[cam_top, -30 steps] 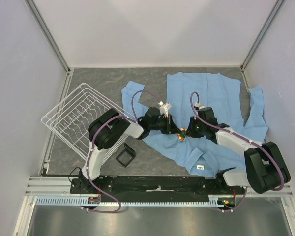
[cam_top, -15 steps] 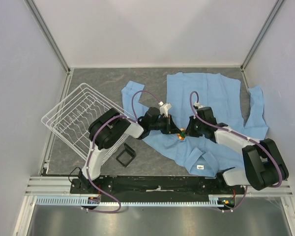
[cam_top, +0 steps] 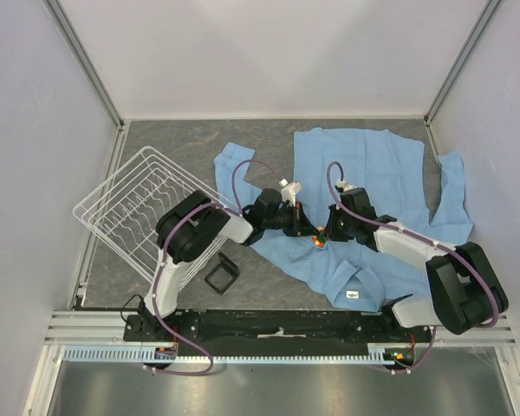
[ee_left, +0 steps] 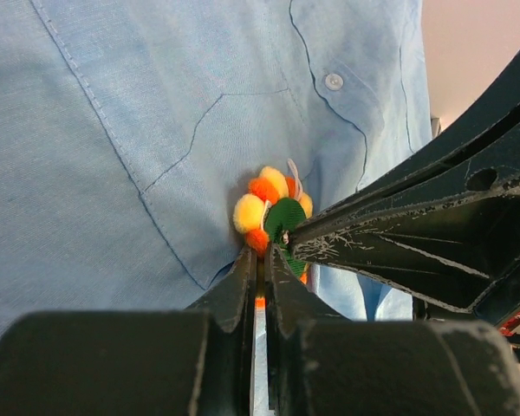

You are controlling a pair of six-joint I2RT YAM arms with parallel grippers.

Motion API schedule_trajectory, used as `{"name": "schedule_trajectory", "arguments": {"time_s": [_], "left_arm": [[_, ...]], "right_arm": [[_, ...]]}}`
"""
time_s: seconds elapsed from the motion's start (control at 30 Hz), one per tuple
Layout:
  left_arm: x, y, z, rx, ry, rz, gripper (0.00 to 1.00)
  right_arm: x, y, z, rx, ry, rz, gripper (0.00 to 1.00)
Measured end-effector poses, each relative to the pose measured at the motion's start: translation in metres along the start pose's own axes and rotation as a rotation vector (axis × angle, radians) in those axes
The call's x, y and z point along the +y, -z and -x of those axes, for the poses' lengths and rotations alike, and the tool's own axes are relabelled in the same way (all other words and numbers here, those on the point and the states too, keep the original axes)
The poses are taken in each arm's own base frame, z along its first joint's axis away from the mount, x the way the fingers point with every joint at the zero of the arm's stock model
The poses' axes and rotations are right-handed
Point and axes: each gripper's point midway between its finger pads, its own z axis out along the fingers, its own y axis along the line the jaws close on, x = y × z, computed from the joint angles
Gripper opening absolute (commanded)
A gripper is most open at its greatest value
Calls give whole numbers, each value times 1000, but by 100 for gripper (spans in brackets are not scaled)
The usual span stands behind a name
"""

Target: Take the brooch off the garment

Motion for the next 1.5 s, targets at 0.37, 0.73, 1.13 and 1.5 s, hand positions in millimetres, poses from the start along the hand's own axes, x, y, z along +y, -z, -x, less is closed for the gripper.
{"name": "schedule_trajectory", "arguments": {"time_s": [0.37, 0.73, 1.13, 1.5], "left_arm": [[-3, -1, -2, 7, -3, -10, 2], [-3, -1, -2, 7, -5, -10, 2], [-10, -5, -3, -39, -115, 21, 2], [-19, 2, 4, -181, -364, 124, 2]], "right_arm": [[2, 7, -15, 46, 6, 9, 0], [10, 35, 3, -50, -8, 24, 40], [-26, 39, 15, -135, -143, -203, 29], [-53, 38, -16, -117, -239, -300, 27]]}}
